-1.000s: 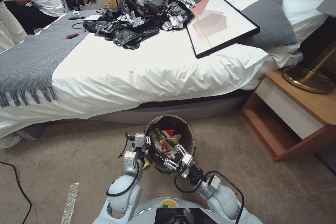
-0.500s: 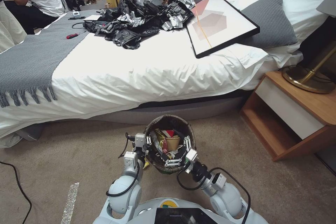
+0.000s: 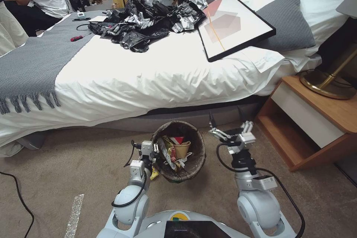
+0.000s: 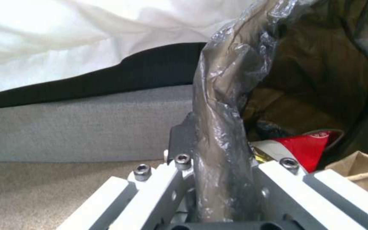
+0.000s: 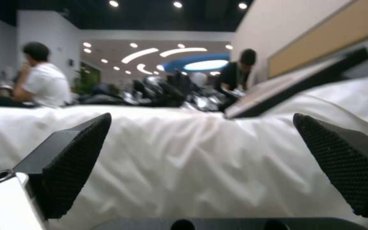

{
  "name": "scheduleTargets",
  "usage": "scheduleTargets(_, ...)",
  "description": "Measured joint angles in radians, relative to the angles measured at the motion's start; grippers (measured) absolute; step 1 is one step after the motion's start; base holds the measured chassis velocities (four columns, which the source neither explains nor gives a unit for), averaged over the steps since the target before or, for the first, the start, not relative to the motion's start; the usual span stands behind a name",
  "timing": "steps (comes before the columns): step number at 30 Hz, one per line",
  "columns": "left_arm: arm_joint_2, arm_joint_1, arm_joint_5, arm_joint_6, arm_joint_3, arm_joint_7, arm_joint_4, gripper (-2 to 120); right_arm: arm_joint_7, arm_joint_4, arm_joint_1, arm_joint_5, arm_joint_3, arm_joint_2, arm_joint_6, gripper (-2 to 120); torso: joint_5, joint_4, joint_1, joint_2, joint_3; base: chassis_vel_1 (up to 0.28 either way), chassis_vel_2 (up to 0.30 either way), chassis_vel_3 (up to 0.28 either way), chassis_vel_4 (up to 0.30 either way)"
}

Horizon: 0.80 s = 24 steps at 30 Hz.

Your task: Pick up the trash bin, then pick up the garbage from the floor and place it into the trash bin.

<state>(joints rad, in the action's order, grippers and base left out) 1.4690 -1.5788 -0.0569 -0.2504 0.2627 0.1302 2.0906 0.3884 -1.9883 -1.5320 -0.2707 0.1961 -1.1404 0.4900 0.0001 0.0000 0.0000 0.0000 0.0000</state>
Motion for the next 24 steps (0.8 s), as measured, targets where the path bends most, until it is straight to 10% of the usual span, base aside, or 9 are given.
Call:
scheduleTargets(10, -0.001, 0.009, -0.004, 0.011, 0.016, 0.004, -0.010, 0, -0.434, -0.237, -0.079, 0.150, 0.205, -0.127, -0.081, 100, -0.0002, -0.0001, 0.000, 0.000, 0.000, 0.000, 0.000, 0.000, 0.000)
scheduleTargets(24, 0.000, 0.015, -0.022, 0.012, 0.022, 0.002, -0.015, 0, -0.481, -0.037, -0.166, 0.169, 0.289, -0.227, 0.061, 100, -0.0001, 0.0001, 0.000, 0.000, 0.000, 0.000, 0.000, 0.000, 0.000)
